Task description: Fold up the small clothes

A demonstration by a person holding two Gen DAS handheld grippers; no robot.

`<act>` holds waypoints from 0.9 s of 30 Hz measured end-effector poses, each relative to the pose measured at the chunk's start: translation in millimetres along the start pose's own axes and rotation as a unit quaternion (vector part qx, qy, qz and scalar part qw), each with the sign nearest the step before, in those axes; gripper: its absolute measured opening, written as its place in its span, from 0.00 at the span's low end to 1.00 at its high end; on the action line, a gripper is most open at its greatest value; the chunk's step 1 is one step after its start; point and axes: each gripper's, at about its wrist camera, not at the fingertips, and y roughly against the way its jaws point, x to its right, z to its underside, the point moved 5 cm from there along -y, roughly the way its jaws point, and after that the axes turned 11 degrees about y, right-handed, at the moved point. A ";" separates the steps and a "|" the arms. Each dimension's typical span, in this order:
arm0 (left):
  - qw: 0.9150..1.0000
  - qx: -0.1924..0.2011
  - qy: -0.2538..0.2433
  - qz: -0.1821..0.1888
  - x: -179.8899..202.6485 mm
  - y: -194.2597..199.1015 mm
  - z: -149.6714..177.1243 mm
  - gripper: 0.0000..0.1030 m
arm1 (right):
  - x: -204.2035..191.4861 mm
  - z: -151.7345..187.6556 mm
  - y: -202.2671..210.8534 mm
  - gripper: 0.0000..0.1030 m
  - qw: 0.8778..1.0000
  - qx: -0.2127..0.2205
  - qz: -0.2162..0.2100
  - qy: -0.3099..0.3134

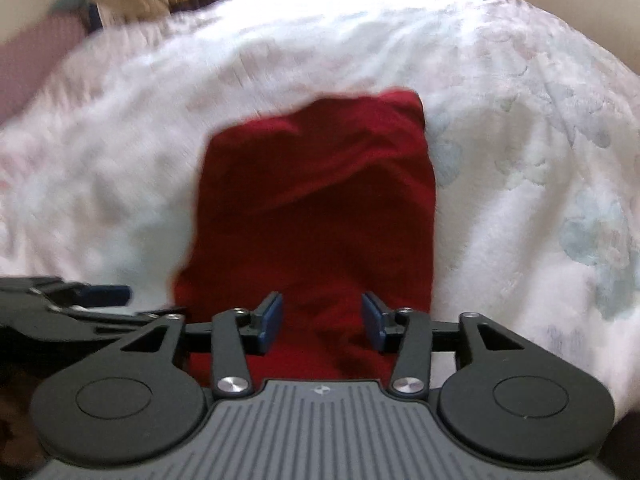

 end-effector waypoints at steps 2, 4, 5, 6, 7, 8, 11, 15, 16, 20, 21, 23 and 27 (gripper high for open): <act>1.000 0.020 -0.003 -0.005 2.4 22.6 -0.4 0.68 | -3.0 -3.2 20.7 0.68 1.000 0.014 0.013 0.005; 0.999 0.033 -0.008 -0.004 8.2 38.3 0.7 0.68 | -6.1 -3.1 42.7 0.75 0.999 0.024 0.037 0.015; 0.999 0.039 -0.009 -0.003 9.5 46.9 2.7 0.68 | -6.5 -2.6 49.4 0.75 0.999 0.025 0.045 0.018; 0.999 0.041 -0.010 -0.002 12.2 54.8 9.1 0.68 | -7.2 -0.2 57.9 0.76 0.998 0.027 0.051 0.018; 0.999 0.041 -0.011 0.000 13.8 59.7 12.2 0.68 | -7.7 2.6 64.4 0.76 0.998 0.027 0.055 0.018; 0.999 0.042 -0.013 0.003 15.0 64.0 16.3 0.68 | -8.1 5.6 70.9 0.76 0.998 0.027 0.058 0.018; 0.999 0.035 -0.017 0.004 18.8 65.4 27.6 0.68 | -6.4 14.8 84.5 0.76 0.997 0.024 0.066 0.013; 1.000 0.026 -0.017 0.002 21.5 66.6 38.3 0.68 | -5.2 25.6 89.0 0.76 0.998 0.022 0.066 0.009; 1.000 0.024 -0.018 0.002 21.9 69.1 38.0 0.68 | -5.8 27.7 88.9 0.76 0.998 0.021 0.065 0.009; 1.000 0.017 -0.019 -0.002 22.0 61.9 43.7 0.68 | -7.0 34.9 85.4 0.76 0.998 0.015 0.057 0.004; 1.000 0.016 -0.019 -0.002 21.8 61.2 45.0 0.68 | -7.4 35.8 84.2 0.76 0.998 0.013 0.056 0.004; 1.000 0.017 -0.018 -0.004 21.7 61.4 44.7 0.68 | -8.7 36.7 83.3 0.76 0.999 0.012 0.053 0.004; 1.000 0.016 -0.017 -0.004 21.0 63.3 44.5 0.68 | -12.3 38.0 84.1 0.76 0.999 0.014 0.050 0.004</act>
